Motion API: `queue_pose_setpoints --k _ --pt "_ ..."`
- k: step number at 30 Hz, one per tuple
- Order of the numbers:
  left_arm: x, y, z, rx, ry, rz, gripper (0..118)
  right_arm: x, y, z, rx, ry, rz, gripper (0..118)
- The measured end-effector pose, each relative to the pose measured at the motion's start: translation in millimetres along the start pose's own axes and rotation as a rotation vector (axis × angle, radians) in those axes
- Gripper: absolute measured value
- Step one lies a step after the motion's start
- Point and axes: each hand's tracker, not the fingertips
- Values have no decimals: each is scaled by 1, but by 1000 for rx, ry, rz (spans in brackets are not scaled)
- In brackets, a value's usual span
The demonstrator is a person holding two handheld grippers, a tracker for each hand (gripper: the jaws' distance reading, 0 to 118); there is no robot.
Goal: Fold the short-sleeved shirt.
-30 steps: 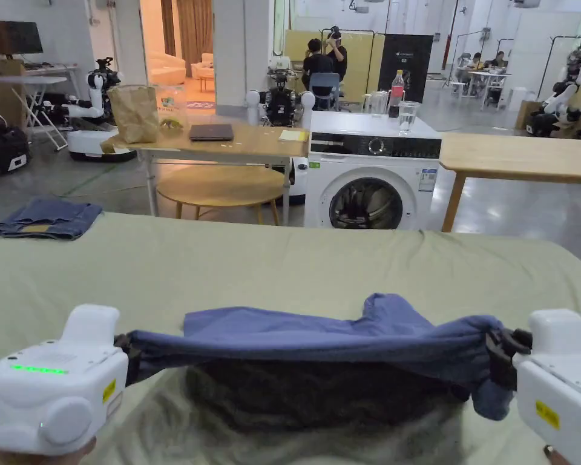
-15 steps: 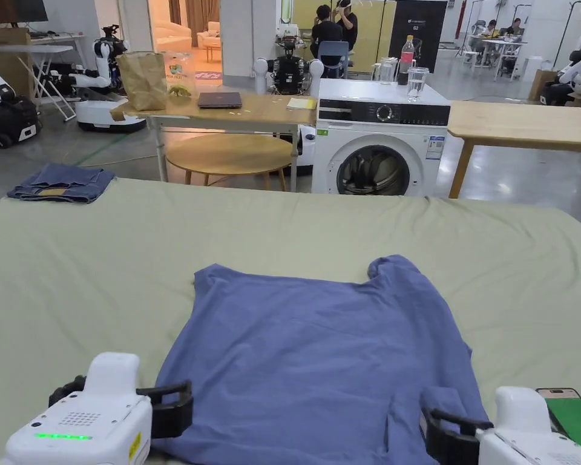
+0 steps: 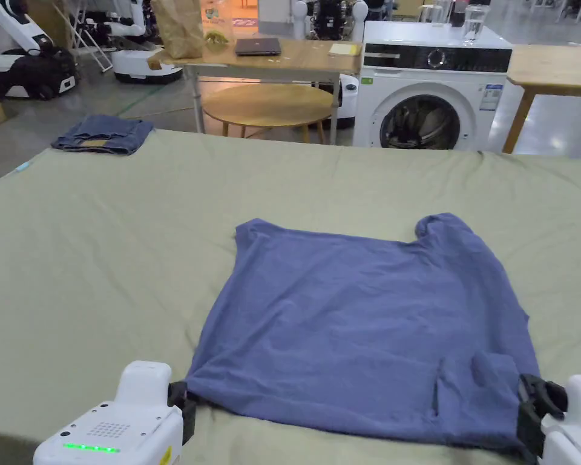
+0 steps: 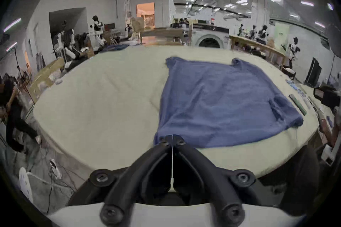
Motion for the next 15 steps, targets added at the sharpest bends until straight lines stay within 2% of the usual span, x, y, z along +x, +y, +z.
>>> queue_pose_setpoints --k 3,4,5,6,7,8,11,13,14,15 --pt "-14 -14 -8 -66 -14 15 0 7 -13 -6 -55 -22 -6 0" --pt "-16 -15 -10 -74 -8 14 3 11 -15 -7 -69 -25 -11 0" --pt "-16 -15 -10 -70 2 8 45 16 -16 -9 -80 -26 -18 0" --pt "-18 -15 -14 -79 0 5 93 19 -17 -11 -87 -29 -20 0" --pt "-20 -15 -22 -116 -21 -4 118 18 -19 -10 -92 -39 -20 0" --pt "-21 -15 -22 -51 -44 -7 116 21 -20 -12 -97 -50 -21 0" --pt "-30 -5 -56 -121 -2 -59 115 29 -21 -17 -115 -71 -37 0" --pt "-30 -1 -71 -135 25 -94 108 34 -20 -21 -127 -85 -49 0" --pt "-31 1 -79 -151 26 -110 94 37 -19 -23 -133 -95 -51 0" --pt "-31 3 -84 -160 39 -132 74 40 -20 -23 -140 -103 -52 0"
